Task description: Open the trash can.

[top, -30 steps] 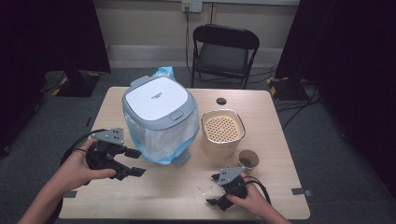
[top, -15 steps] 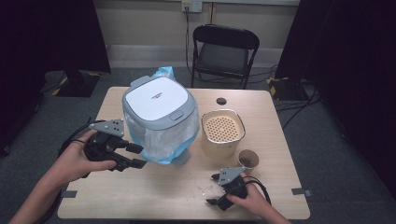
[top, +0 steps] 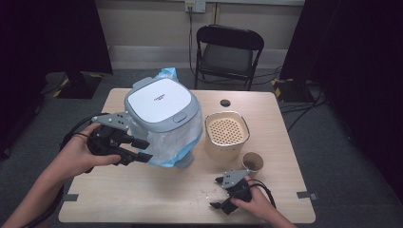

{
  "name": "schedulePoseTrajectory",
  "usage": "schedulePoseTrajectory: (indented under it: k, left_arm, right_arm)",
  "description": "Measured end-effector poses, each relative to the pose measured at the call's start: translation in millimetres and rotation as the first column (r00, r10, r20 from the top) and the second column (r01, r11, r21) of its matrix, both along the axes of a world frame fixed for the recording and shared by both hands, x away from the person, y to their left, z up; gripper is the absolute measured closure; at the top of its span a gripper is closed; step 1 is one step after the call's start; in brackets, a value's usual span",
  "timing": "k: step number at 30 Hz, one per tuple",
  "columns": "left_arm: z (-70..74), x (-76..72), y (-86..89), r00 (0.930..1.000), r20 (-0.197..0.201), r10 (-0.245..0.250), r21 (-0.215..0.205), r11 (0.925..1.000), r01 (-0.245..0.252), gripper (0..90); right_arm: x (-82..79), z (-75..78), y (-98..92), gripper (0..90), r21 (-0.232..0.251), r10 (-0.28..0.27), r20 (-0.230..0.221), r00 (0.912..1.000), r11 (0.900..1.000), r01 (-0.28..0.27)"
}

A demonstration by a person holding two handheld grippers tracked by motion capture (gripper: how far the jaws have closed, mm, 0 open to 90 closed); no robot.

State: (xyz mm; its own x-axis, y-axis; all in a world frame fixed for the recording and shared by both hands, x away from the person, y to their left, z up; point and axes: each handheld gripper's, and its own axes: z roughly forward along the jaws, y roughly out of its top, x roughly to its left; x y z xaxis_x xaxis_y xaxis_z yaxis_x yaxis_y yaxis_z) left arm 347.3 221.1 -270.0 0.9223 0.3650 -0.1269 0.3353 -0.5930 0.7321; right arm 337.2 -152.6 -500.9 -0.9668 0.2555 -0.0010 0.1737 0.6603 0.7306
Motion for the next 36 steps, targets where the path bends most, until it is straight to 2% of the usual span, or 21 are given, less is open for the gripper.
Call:
schedulePoseTrajectory:
  k: [10,16,23,30,36]
  left_arm:
    - [13.6,4.9,-10.4,0.9995,0.028,-0.011,-0.012,0.9999,0.011,60.2]
    - [20.7,8.0,-20.1,0.9991,0.041,0.002,0.009,1.0000,-0.003,65.2]
    - [29.6,12.3,-29.5,0.9986,0.045,0.030,0.004,0.9995,-0.030,72.6]
    - [32.1,16.5,-39.9,0.9977,0.055,0.039,0.008,0.9992,-0.039,76.4]
    - [34.8,21.2,-49.9,0.9954,0.067,0.068,0.009,0.9976,-0.069,80.7]
  right_arm:
    - [0.0,0.0,0.0,11.1,0.000,0.000,0.000,1.0000,1.000,0.000]
    - [0.1,0.0,0.0,11.1,0.000,0.001,-0.001,1.0000,1.000,-0.001]
    - [0.1,0.0,0.0,11.1,0.000,0.002,-0.001,1.0000,1.000,-0.002]
    - [0.1,0.0,0.0,11.1,0.000,0.001,-0.001,1.0000,1.000,-0.001]
    - [0.1,0.0,0.0,11.1,0.000,0.002,-0.001,1.0000,1.000,-0.002]
